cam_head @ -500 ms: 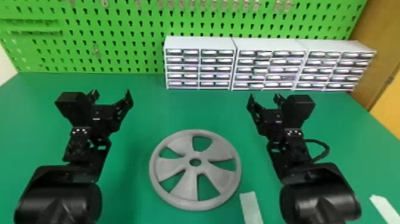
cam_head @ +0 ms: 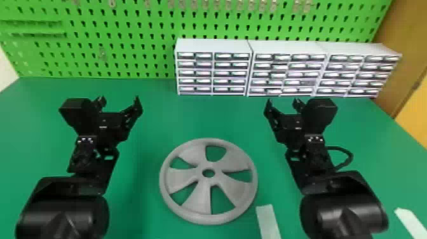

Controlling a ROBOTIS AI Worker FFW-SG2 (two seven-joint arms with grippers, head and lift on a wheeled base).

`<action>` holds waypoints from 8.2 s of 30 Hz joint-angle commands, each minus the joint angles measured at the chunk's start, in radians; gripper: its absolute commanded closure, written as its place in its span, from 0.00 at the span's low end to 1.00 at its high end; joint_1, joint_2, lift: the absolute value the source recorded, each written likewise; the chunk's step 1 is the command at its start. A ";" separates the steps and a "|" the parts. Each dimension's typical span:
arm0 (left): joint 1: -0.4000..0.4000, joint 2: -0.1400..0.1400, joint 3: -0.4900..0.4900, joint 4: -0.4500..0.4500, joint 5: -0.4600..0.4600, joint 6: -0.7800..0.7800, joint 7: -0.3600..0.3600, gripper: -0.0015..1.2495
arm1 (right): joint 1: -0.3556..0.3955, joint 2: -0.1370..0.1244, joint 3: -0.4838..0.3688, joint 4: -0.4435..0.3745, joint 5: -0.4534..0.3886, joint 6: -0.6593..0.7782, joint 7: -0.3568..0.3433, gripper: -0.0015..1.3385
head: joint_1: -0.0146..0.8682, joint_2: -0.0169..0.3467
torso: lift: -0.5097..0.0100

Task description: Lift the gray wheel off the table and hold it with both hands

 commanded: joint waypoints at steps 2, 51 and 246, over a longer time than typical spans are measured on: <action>0.000 0.000 0.002 0.000 0.000 0.000 0.000 0.25 | 0.003 -0.021 0.009 -0.080 -0.049 0.176 -0.055 0.38 | 0.82 0.09 | 0.79; 0.004 0.002 0.029 -0.035 -0.020 0.000 0.000 0.26 | -0.378 -0.290 0.141 -0.055 -1.119 1.199 -0.658 0.36 | 0.82 0.09 | 0.79; -0.016 0.011 0.023 -0.046 -0.023 0.000 0.012 0.27 | -0.428 -0.155 0.316 0.092 -0.719 0.889 -0.495 0.80 | 0.82 0.09 | 0.79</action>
